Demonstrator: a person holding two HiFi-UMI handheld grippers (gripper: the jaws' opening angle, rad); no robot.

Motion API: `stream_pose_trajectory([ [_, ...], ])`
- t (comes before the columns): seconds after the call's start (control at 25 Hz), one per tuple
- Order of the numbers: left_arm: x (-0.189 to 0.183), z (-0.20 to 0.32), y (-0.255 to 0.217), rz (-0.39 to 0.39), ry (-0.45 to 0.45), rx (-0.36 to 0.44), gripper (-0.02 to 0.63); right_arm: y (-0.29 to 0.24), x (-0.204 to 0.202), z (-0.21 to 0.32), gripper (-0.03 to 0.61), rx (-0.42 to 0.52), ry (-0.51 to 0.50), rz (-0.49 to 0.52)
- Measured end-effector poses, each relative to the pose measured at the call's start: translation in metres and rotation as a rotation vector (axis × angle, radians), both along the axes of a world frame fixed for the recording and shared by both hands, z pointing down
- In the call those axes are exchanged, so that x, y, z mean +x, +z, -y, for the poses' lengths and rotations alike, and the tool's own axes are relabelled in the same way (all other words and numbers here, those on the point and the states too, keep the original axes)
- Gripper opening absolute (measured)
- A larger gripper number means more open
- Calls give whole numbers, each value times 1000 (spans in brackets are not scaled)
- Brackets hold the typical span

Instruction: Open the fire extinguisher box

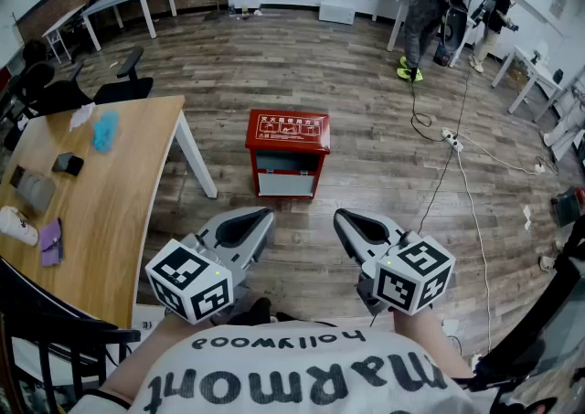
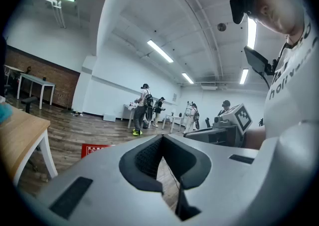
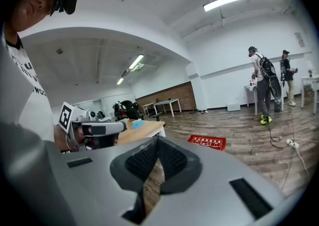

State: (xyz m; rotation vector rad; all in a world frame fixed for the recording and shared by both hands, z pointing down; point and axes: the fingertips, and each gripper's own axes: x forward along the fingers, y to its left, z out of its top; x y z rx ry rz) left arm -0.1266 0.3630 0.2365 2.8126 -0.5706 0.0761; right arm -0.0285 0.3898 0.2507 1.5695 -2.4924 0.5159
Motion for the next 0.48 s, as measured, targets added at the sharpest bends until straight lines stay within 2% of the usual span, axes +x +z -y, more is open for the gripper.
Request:
stream_pose_trajectory([
  [0.48,-7,-3,1,5,14,-2,5,5,-7,-6,8,-18,5,-12],
])
